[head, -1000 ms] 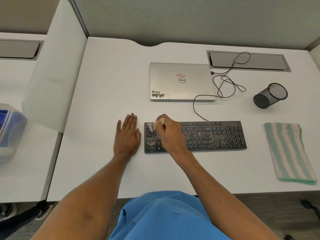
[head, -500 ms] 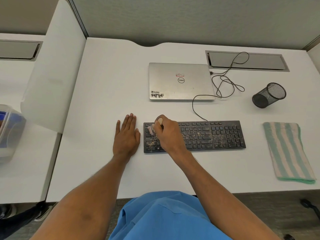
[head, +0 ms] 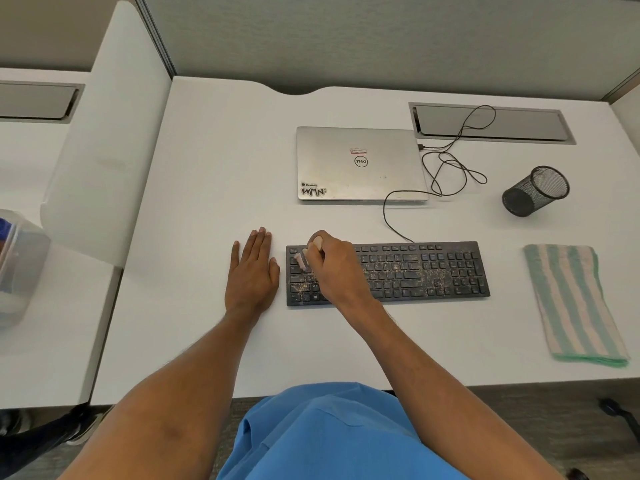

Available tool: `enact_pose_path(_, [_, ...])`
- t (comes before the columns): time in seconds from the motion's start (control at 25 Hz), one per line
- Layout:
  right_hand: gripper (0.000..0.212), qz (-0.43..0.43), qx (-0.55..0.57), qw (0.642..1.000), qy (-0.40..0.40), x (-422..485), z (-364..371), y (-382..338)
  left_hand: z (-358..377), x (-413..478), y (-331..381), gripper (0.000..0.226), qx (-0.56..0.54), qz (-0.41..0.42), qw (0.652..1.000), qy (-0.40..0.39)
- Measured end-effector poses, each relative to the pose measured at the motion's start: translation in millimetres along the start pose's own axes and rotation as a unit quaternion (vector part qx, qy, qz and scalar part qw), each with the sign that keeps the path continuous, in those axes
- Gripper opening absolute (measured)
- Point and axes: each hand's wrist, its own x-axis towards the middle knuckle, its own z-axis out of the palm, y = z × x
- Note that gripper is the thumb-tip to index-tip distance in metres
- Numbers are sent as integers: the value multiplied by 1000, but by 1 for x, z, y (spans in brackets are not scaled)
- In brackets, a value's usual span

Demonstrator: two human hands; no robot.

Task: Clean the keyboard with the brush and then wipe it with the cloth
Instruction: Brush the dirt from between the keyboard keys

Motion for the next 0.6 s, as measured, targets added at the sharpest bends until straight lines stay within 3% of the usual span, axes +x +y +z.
enact_pose_path(0.6, [25,10,12,1000,-22,-2,-7,-1,2,0,-1,64,-4,-2,1000,0])
